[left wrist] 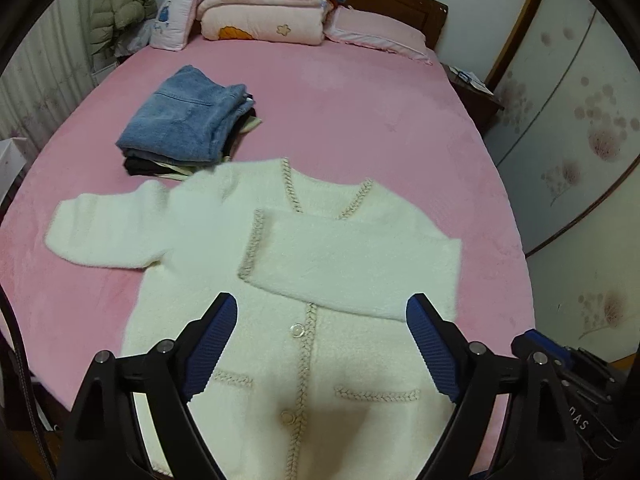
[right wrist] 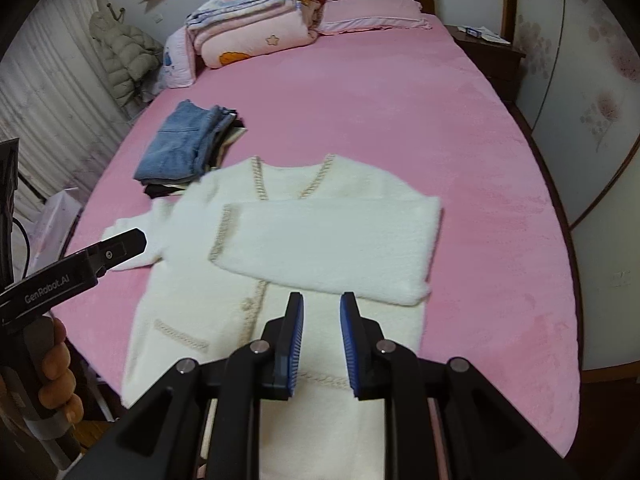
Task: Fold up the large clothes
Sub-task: 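Move the left tool to the other sleeve cuff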
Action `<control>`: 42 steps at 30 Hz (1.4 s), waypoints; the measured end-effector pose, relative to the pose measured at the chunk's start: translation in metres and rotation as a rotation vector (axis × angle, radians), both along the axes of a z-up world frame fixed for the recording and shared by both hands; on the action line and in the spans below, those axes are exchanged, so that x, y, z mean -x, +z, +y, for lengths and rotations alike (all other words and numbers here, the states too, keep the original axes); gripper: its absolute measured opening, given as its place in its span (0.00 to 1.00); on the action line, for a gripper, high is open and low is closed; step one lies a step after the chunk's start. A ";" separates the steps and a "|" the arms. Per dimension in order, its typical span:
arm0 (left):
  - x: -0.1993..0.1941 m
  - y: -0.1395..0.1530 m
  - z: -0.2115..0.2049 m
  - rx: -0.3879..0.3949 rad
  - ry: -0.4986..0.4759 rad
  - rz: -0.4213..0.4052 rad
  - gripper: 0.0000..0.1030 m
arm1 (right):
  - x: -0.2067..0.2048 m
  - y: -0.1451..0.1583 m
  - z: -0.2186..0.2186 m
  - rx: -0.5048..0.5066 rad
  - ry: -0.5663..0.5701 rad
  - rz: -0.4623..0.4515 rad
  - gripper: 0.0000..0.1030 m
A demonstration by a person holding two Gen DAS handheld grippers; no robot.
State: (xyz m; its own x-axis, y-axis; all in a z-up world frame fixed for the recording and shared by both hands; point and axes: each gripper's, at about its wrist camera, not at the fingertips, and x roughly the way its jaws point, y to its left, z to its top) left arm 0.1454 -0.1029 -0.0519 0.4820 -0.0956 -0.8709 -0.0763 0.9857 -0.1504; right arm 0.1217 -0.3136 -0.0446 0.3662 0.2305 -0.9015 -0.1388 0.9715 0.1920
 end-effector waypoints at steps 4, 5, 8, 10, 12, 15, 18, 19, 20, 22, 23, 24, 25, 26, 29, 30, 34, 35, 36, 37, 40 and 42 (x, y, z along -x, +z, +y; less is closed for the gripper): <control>0.018 0.020 0.023 -0.022 0.042 -0.018 0.83 | 0.006 0.010 0.018 -0.052 0.029 0.013 0.18; 0.022 0.023 0.029 -0.036 0.046 -0.022 0.83 | 0.007 0.013 0.026 -0.064 0.044 0.014 0.19; 0.031 0.030 0.057 -0.052 0.043 -0.034 0.83 | 0.011 0.019 0.052 -0.074 0.075 0.008 0.19; 0.034 0.030 0.086 -0.035 0.040 -0.038 0.83 | 0.013 0.024 0.071 -0.074 0.085 -0.009 0.19; 0.034 0.029 0.113 -0.027 0.042 -0.037 0.83 | 0.015 0.026 0.092 -0.074 0.087 -0.023 0.19; 0.030 0.023 0.164 -0.007 0.022 -0.029 0.83 | 0.015 0.026 0.127 -0.080 0.061 -0.035 0.19; 0.023 0.014 0.221 0.005 -0.009 -0.012 0.83 | 0.012 0.018 0.167 -0.083 -0.003 -0.001 0.19; 0.022 0.010 0.243 0.003 -0.014 -0.014 0.83 | 0.012 0.016 0.178 -0.085 -0.020 0.009 0.19; 0.020 0.006 0.260 0.001 -0.015 -0.015 0.83 | 0.011 0.012 0.197 -0.084 -0.044 0.025 0.19; 0.016 -0.008 0.300 0.010 0.004 0.006 0.83 | 0.009 0.005 0.229 -0.089 -0.061 0.049 0.19; 0.015 -0.015 0.317 0.021 0.014 0.018 0.83 | 0.008 0.001 0.245 -0.089 -0.062 0.062 0.19; 0.013 -0.024 0.334 0.029 0.029 0.032 0.83 | 0.006 -0.002 0.262 -0.091 -0.057 0.066 0.19; 0.011 -0.034 0.353 0.033 0.048 0.049 0.83 | 0.005 -0.004 0.273 -0.091 -0.052 0.064 0.19; 0.009 -0.042 0.372 0.040 0.066 0.060 0.83 | 0.004 -0.007 0.289 -0.085 -0.047 0.057 0.19; 0.006 -0.066 0.423 0.079 0.126 0.066 0.83 | -0.004 -0.021 0.334 -0.075 -0.028 0.064 0.19; 0.005 -0.074 0.437 0.098 0.146 0.064 0.83 | -0.007 -0.026 0.347 -0.078 -0.018 0.072 0.19; -0.002 -0.126 0.504 0.215 0.280 0.080 0.83 | -0.021 -0.048 0.395 -0.049 0.049 0.067 0.19; -0.005 -0.141 0.518 0.244 0.306 0.084 0.83 | -0.026 -0.054 0.407 -0.032 0.068 0.060 0.19; -0.009 -0.155 0.530 0.266 0.331 0.088 0.83 | -0.030 -0.062 0.419 -0.018 0.088 0.057 0.19; -0.015 -0.174 0.544 0.287 0.361 0.093 0.83 | -0.034 -0.071 0.430 -0.014 0.103 0.054 0.19; -0.028 -0.219 0.573 0.324 0.437 0.095 0.83 | -0.046 -0.092 0.450 -0.012 0.116 0.067 0.19; -0.035 -0.243 0.588 0.340 0.491 0.093 0.78 | -0.053 -0.111 0.462 -0.016 0.126 0.088 0.19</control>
